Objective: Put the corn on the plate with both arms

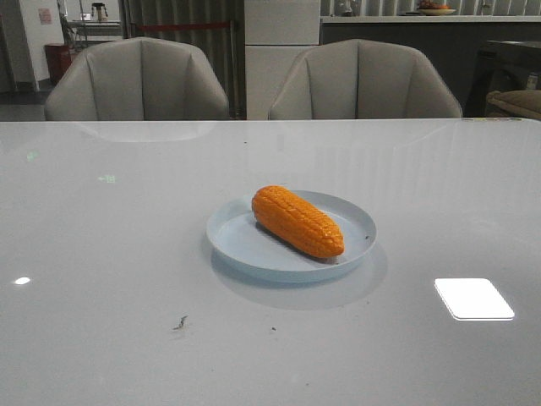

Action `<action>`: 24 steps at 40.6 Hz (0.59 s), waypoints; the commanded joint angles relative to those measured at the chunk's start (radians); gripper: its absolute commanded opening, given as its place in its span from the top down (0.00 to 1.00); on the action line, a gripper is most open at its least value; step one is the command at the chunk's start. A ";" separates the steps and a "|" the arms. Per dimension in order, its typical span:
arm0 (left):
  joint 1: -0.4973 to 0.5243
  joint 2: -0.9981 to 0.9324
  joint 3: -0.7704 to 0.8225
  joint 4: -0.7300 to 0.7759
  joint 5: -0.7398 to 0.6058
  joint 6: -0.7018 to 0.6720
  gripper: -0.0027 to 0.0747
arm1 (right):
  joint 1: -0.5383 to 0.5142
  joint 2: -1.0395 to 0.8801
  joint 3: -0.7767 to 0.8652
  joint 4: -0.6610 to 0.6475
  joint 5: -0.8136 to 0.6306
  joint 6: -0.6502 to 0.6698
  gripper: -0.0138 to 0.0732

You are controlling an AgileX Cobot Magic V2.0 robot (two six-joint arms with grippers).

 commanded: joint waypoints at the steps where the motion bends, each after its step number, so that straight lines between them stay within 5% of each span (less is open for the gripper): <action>1: -0.007 -0.010 -0.029 -0.005 -0.086 -0.012 0.85 | -0.006 -0.012 -0.025 0.006 -0.073 -0.007 0.16; 14: -0.003 -0.020 -0.016 -0.006 -0.121 -0.012 0.85 | -0.006 -0.012 -0.025 0.006 -0.074 -0.007 0.16; 24: 0.027 -0.224 0.241 -0.008 -0.436 -0.014 0.85 | -0.006 -0.012 -0.025 0.006 -0.074 -0.007 0.16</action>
